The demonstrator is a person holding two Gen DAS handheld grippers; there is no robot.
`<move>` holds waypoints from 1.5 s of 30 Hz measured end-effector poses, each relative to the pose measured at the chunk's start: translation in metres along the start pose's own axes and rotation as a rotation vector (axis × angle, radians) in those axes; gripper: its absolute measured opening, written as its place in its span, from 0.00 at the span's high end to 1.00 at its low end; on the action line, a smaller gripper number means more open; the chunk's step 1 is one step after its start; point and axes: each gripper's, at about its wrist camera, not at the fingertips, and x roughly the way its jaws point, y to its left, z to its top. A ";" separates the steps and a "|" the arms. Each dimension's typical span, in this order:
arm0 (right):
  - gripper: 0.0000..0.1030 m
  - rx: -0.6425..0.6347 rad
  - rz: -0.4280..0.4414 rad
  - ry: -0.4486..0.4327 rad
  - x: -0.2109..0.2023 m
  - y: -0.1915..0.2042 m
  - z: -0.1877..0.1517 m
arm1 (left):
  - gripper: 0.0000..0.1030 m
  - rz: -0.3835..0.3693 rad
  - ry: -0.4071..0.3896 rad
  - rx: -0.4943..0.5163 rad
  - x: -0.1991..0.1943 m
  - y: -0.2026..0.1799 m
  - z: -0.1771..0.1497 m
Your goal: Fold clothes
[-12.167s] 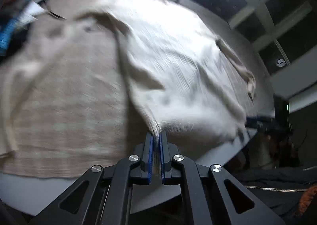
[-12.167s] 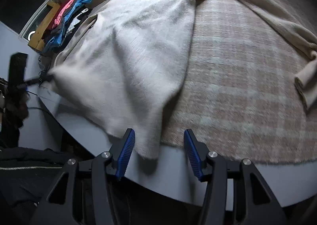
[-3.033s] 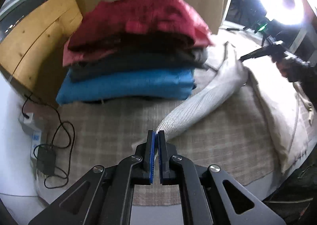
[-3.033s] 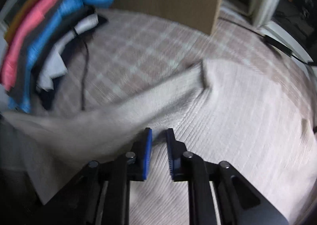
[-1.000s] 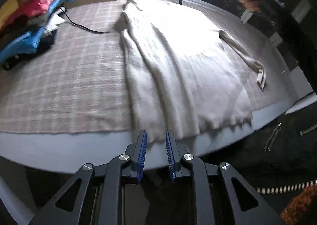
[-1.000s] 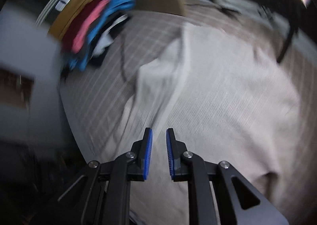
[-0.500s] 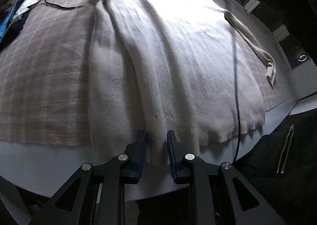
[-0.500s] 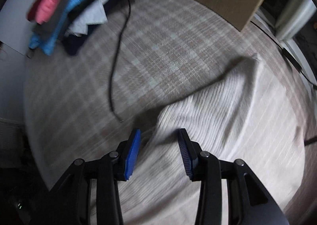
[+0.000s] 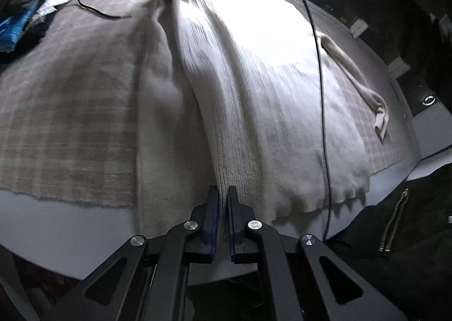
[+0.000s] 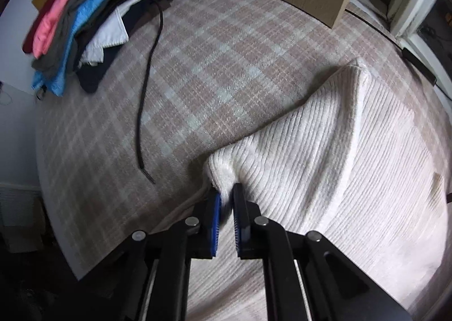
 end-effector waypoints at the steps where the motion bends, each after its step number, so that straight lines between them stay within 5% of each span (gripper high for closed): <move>1: 0.93 0.016 0.016 -0.010 -0.003 -0.003 0.001 | 0.95 0.015 -0.012 0.002 -0.007 0.001 0.001; 5: 0.94 0.060 0.077 -0.066 -0.012 -0.010 0.004 | 0.95 0.057 -0.038 -0.019 -0.024 0.016 0.000; 9: 0.92 0.062 0.100 -0.060 0.004 -0.006 0.008 | 0.89 0.145 0.078 -0.075 0.011 0.036 -0.005; 12: 0.88 0.067 0.116 -0.041 0.000 -0.005 0.006 | 0.83 0.184 0.077 -0.087 0.003 0.041 -0.003; 15: 0.79 0.115 0.236 -0.187 -0.055 -0.034 -0.005 | 0.81 0.179 -0.010 -0.072 -0.025 0.034 0.008; 17: 0.79 0.124 0.217 -0.315 -0.087 -0.055 -0.014 | 0.80 0.164 -0.054 -0.039 -0.035 0.026 0.017; 19: 0.79 0.121 0.097 -0.343 -0.098 -0.072 -0.015 | 0.80 0.147 -0.057 0.033 -0.024 0.016 0.030; 25: 0.80 0.010 0.066 -0.263 -0.051 -0.056 -0.006 | 0.80 0.145 0.066 0.065 0.042 0.025 0.054; 28: 0.81 0.005 -0.085 -0.175 -0.005 -0.056 0.009 | 0.80 0.119 0.043 0.061 0.041 0.032 0.051; 31: 0.86 0.049 -0.170 -0.231 -0.016 -0.069 0.014 | 0.80 0.116 0.049 0.028 0.034 0.037 0.048; 33: 0.85 0.025 -0.098 -0.277 -0.036 -0.061 0.008 | 0.80 0.119 0.049 0.004 0.028 0.040 0.046; 37: 0.85 -0.137 -0.034 -0.219 -0.032 -0.014 -0.004 | 0.76 0.110 0.016 -0.055 0.009 0.050 0.041; 42: 0.83 -0.190 -0.107 -0.152 0.024 0.020 0.003 | 0.76 0.148 0.033 -0.107 -0.002 0.066 0.029; 45: 0.83 -0.148 -0.134 -0.145 0.019 0.023 0.008 | 0.68 0.148 0.017 -0.135 -0.014 0.070 0.019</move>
